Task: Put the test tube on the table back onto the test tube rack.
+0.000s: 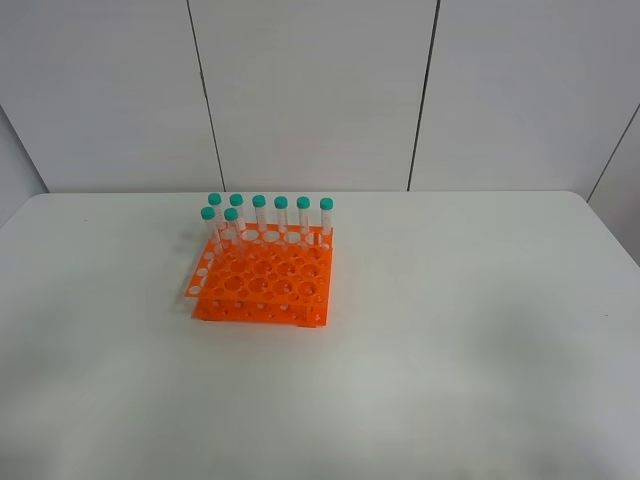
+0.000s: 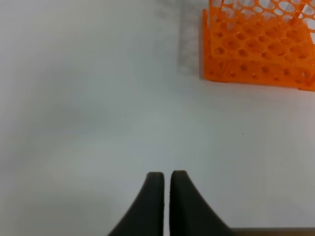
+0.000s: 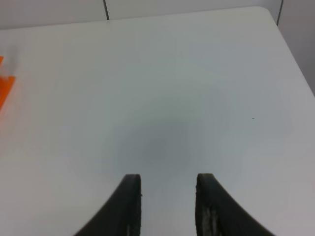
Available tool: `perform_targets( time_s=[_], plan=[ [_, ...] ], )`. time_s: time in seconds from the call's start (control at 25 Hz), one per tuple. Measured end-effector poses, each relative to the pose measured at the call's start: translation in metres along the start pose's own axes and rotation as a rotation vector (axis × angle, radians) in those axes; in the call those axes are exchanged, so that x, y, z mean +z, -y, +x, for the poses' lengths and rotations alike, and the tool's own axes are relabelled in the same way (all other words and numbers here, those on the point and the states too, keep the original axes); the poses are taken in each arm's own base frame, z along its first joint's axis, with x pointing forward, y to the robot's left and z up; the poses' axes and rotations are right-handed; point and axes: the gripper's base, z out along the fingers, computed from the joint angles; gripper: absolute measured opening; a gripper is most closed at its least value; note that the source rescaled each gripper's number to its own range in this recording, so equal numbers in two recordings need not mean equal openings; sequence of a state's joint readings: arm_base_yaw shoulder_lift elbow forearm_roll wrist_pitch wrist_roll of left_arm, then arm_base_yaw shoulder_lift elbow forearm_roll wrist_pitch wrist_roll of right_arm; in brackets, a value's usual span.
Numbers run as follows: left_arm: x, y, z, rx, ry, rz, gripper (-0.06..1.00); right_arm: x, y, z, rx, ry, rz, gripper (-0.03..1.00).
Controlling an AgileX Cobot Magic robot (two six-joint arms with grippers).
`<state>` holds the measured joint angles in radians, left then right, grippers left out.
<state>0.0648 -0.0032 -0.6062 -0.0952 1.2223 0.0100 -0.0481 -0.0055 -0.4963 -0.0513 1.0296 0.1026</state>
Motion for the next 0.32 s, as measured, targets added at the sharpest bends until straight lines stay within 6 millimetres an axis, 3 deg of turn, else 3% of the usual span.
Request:
perform_targets(
  time_s=[0.32],
  plan=[
    [0.0000, 0.0000, 0.0000, 0.000, 0.000, 0.000, 0.00, 0.0000, 0.0000, 0.0000, 0.000, 0.000, 0.000, 0.38]
  ],
)
